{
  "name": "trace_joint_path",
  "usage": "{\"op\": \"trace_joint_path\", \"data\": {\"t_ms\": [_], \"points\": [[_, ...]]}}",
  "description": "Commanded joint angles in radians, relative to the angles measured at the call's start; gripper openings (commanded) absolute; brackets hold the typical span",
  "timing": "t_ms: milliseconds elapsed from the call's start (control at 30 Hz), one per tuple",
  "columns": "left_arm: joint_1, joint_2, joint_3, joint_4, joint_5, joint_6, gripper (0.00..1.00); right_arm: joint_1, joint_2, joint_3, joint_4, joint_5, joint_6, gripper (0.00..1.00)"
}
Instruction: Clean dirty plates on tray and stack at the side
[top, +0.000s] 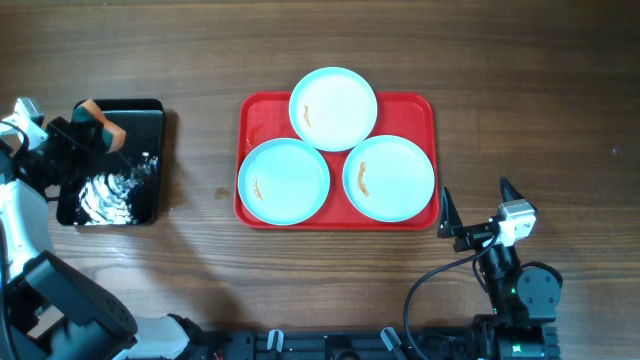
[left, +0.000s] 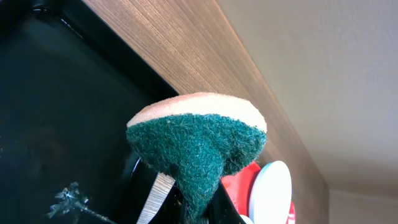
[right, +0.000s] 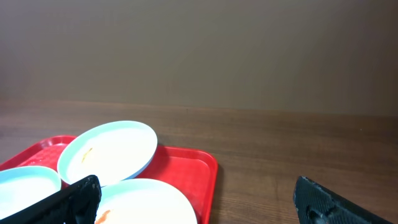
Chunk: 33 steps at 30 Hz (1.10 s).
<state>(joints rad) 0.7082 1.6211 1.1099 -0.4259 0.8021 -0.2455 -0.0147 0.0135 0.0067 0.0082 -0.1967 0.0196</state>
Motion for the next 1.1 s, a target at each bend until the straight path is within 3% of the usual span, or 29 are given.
{"op": "trace_joint_path", "data": {"t_ms": [0, 1067], "points": [[0.003, -0.022, 0.005, -0.001, 0.031, 0.002, 0.04, 0.005, -0.01, -0.002, 0.005, 0.013, -0.017, 1.0], [0.003, -0.022, 0.005, -0.031, -0.052, 0.003, 0.04, 0.005, -0.01, -0.002, 0.005, 0.013, -0.017, 1.0]]}}
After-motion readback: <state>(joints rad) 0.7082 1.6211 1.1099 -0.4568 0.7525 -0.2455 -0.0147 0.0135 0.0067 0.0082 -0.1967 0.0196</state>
